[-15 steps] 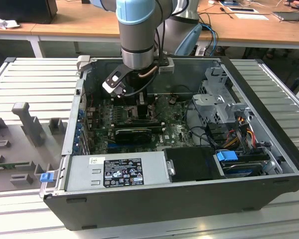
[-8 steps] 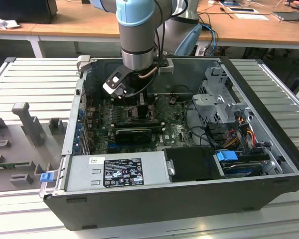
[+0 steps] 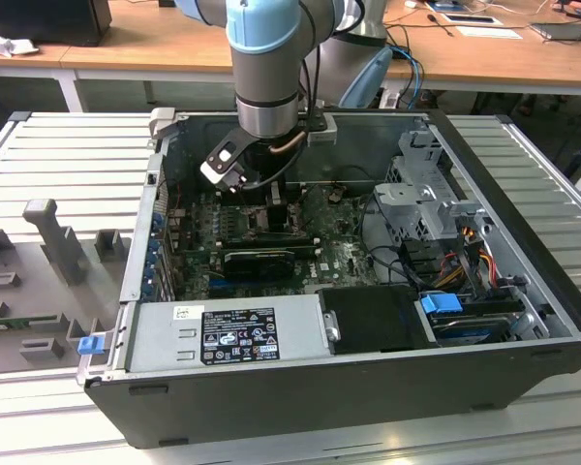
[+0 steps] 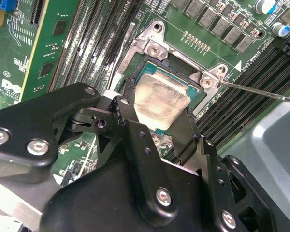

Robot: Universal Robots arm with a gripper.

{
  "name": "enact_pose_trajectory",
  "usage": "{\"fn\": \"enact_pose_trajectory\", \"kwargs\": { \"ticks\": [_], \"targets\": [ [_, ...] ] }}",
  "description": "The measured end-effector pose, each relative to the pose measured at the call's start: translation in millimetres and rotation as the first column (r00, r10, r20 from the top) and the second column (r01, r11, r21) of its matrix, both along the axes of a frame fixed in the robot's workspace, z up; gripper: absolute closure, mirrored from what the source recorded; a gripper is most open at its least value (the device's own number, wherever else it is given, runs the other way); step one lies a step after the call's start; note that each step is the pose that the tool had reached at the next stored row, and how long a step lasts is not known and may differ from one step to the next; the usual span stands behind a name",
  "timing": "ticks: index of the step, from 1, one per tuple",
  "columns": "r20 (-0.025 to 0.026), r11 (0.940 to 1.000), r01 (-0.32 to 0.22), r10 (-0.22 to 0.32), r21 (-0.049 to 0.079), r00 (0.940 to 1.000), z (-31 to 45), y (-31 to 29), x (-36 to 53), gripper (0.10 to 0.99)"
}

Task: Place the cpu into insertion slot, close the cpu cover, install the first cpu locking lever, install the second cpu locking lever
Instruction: 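Place the cpu into insertion slot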

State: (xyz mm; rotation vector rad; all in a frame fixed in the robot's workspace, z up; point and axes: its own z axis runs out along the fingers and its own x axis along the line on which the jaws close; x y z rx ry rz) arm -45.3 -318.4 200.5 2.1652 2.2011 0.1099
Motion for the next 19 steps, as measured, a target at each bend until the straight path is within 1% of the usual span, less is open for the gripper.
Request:
{"fn": "enact_pose_trajectory", "kwargs": {
  "ticks": [6,7,8,11,14,18,19],
  "targets": [
    [0.0001,1.0,0.001,-0.001,0.0,1.0,-0.4,0.0,0.0,0.553],
    [0.0001,1.0,0.001,-0.001,0.0,1.0,-0.7,0.0,0.0,0.541],
    [0.0,1.0,0.001,-0.001,0.0,1.0,-0.8,0.0,0.0,0.478],
    [0.0001,1.0,0.001,-0.001,0.003,1.0,-1.1,0.5,0.0,0.478],
    [0.0,1.0,0.001,-0.001,0.004,1.0,-0.8,0.4,0.0,0.478],
    [0.0001,1.0,0.001,-0.001,0.004,1.0,2.2,0.4,0.0,0.478],
    [0.0,1.0,0.001,-0.001,0.004,1.0,4.2,0.4,0.0,0.478]
  ]
}}
